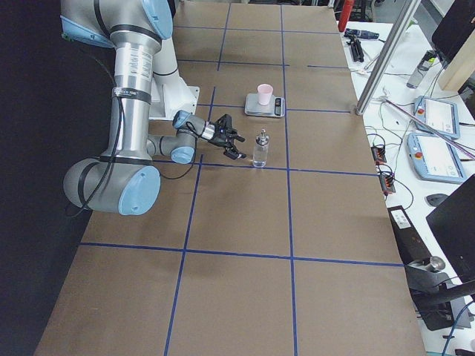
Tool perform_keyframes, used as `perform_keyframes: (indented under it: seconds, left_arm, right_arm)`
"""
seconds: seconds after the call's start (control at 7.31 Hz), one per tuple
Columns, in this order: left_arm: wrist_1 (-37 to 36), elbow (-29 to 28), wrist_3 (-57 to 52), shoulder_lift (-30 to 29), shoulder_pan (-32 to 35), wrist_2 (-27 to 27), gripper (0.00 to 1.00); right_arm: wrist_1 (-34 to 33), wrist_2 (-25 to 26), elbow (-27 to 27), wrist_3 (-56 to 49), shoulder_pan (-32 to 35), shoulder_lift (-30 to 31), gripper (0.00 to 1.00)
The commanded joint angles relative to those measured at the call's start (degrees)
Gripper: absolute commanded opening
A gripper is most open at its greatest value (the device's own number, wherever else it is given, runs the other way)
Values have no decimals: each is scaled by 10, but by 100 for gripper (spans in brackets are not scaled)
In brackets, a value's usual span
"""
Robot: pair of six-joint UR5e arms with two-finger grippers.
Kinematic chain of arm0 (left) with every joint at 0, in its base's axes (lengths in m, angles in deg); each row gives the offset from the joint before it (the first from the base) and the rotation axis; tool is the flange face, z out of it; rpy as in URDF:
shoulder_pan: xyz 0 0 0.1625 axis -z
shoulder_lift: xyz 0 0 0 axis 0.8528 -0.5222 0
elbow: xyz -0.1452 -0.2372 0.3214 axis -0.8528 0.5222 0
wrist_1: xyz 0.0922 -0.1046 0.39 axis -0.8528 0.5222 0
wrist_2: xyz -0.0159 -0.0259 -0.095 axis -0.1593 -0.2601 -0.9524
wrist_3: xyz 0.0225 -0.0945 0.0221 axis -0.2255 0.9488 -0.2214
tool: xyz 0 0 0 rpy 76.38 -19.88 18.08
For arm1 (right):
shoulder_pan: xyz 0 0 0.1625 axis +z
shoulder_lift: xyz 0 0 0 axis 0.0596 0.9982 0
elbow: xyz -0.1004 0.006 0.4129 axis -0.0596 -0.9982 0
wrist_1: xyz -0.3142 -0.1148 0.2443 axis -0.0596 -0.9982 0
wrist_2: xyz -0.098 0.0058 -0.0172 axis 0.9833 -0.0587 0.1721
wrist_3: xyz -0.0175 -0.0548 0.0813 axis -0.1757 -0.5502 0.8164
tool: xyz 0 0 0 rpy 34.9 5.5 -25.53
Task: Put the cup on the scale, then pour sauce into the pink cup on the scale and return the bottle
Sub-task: 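Move the right gripper toward the glass sauce bottle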
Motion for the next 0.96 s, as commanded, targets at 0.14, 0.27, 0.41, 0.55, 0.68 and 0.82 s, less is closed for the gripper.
perform_keyframes:
  seconds: [0.14, 0.27, 0.41, 0.55, 0.68, 0.82]
  left_arm:
    - [0, -8, 3, 3, 0, 1, 100]
    - [-8, -9, 8, 11, -3, 1, 100]
    - [-8, -7, 8, 31, -4, 1, 100]
    - [-7, -4, 8, 42, -4, 1, 100]
    - [-5, -6, 7, 42, -6, 1, 100]
    - [-5, -5, 6, 42, -10, 1, 100]
  right_arm:
    - [43, 19, -59, -1, 0, -19, 100]
    - [43, 19, -57, -1, 0, -19, 100]
    - [43, 19, -55, -1, 0, -19, 100]
    - [43, 19, -53, -1, 1, -19, 100]
    - [43, 19, -54, -2, 1, -19, 100]
    - [43, 20, -54, -2, 0, -19, 100]
